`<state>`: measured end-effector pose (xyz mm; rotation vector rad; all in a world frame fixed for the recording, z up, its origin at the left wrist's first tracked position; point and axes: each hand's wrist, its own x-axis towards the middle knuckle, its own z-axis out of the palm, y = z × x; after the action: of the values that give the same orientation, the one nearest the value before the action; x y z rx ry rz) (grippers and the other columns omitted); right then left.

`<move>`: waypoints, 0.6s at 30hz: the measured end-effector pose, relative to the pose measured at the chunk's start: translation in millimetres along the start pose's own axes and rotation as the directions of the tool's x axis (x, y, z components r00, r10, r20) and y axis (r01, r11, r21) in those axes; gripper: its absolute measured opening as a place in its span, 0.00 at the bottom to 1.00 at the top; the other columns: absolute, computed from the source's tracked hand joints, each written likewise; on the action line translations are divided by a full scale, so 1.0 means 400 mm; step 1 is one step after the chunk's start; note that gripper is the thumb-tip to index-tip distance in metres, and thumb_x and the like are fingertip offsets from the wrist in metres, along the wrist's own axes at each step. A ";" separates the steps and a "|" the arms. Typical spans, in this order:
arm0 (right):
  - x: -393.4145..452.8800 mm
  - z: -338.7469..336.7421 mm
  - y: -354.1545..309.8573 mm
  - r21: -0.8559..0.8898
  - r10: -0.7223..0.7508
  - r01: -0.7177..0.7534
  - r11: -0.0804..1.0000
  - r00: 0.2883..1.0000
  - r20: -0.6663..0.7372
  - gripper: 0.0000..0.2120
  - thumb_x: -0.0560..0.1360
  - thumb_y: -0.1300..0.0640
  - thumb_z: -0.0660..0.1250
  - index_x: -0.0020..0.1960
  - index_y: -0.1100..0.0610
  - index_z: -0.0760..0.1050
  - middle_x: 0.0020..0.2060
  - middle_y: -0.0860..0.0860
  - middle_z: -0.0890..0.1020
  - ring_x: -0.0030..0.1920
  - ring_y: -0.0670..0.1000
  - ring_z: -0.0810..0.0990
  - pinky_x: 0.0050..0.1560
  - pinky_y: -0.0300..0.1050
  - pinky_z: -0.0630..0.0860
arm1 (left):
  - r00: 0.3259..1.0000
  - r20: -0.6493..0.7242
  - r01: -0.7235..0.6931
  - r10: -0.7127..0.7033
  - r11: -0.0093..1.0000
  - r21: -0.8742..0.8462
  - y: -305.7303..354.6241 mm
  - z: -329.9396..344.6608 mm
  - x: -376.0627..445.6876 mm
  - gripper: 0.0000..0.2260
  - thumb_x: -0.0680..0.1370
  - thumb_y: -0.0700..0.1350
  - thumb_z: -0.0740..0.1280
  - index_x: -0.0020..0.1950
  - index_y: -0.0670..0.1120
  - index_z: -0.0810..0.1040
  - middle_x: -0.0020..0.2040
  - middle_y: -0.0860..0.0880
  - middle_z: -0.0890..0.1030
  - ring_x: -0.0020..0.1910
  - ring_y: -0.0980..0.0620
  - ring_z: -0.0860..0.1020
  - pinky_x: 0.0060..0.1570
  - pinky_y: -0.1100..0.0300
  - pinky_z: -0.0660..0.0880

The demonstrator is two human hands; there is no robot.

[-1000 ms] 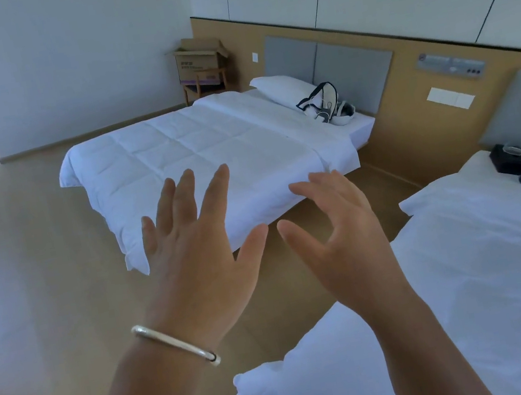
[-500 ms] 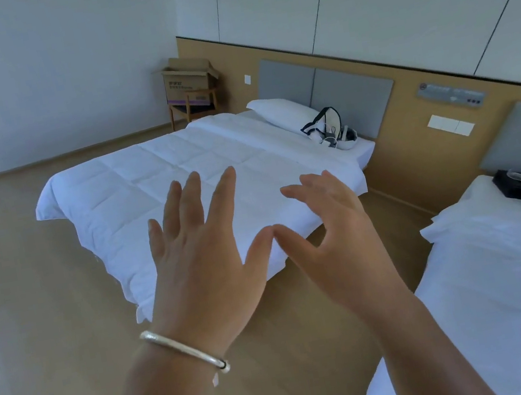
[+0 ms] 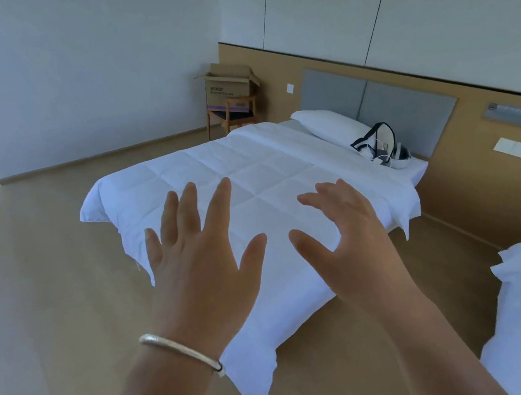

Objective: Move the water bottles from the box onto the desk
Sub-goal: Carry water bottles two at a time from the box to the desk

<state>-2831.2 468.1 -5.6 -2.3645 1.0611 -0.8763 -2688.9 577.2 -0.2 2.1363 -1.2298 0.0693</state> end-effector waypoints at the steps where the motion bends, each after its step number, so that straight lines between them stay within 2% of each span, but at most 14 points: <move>1: 0.028 0.025 -0.005 0.000 -0.001 0.001 1.000 1.000 0.004 0.23 0.76 0.44 0.67 0.70 0.42 0.70 0.75 0.41 0.64 0.78 0.42 0.50 0.76 0.53 0.60 | 1.000 -0.001 0.007 -0.007 1.000 0.010 -0.023 0.002 0.027 0.33 0.79 0.62 0.57 0.80 0.59 0.45 0.81 0.49 0.46 0.80 0.49 0.39 0.76 0.44 0.43; 11: 0.447 0.377 -0.073 0.034 -0.026 0.025 0.999 0.999 0.026 0.23 0.76 0.42 0.66 0.70 0.44 0.70 0.74 0.44 0.66 0.78 0.46 0.53 0.75 0.55 0.62 | 0.997 0.002 0.078 -0.079 0.989 0.129 -0.285 0.018 0.437 0.33 0.79 0.63 0.56 0.80 0.60 0.43 0.81 0.49 0.44 0.79 0.49 0.37 0.76 0.44 0.42; 18: 0.711 0.524 -0.124 0.023 -0.038 0.037 0.999 0.998 0.050 0.23 0.77 0.43 0.65 0.70 0.44 0.70 0.75 0.43 0.65 0.78 0.45 0.52 0.77 0.51 0.56 | 0.994 -0.047 0.099 -0.095 0.992 0.076 -0.437 0.003 0.697 0.33 0.78 0.61 0.58 0.80 0.59 0.50 0.81 0.48 0.50 0.80 0.48 0.42 0.76 0.43 0.44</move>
<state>-2515.9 301.9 -20.7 -2.3822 0.9857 -0.8328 -2396.7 425.8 7.4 2.2467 -1.1132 0.1228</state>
